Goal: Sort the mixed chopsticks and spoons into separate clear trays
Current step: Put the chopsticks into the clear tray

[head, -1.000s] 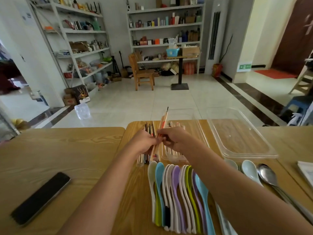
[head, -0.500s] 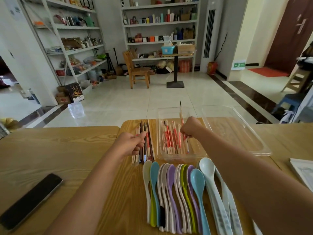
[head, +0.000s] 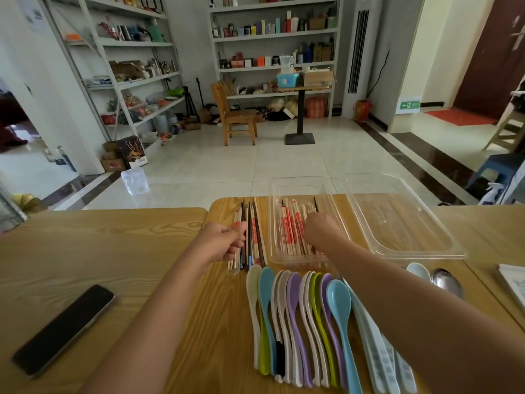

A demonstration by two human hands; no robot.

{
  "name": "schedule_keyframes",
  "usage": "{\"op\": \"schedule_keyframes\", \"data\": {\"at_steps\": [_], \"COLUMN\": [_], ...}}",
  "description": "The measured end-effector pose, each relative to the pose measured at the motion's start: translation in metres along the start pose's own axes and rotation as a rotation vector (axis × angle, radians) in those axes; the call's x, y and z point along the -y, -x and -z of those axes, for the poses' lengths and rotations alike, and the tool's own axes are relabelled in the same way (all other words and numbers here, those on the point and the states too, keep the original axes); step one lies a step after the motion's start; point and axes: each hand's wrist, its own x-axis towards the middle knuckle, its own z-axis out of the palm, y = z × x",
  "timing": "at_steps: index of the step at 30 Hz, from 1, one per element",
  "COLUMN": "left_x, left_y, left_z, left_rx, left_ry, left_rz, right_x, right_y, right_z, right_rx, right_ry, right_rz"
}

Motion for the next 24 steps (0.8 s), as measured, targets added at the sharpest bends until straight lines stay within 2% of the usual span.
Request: {"op": "schedule_keyframes", "data": {"at_steps": [6, 8, 12, 15, 24], "left_x": [0.005, 0.009, 0.024, 0.034, 0.035], "left_y": [-0.002, -0.006, -0.018, -0.021, -0.024], "left_z": [0.002, 0.003, 0.005, 0.001, -0.024], "left_rx": [-0.026, -0.04, -0.122, -0.184, -0.172], "left_ry": [-0.028, -0.061, -0.32, -0.495, -0.637], "left_rz": [-0.002, 0.0, 0.015, 0.045, 0.052], "right_x": [0.003, 0.006, 0.019, 0.027, 0.037], "right_y": [0.002, -0.002, -0.001, 0.011, 0.022], "right_z": [0.014, 0.021, 0.031, 0.028, 0.017], "right_rx": [-0.024, -0.069, -0.15, -0.146, -0.108], "right_ry": [-0.124, -0.247, -0.543, -0.662, -0.639], "right_rz": [-0.02, -0.029, 0.01, 0.087, 0.117]}}
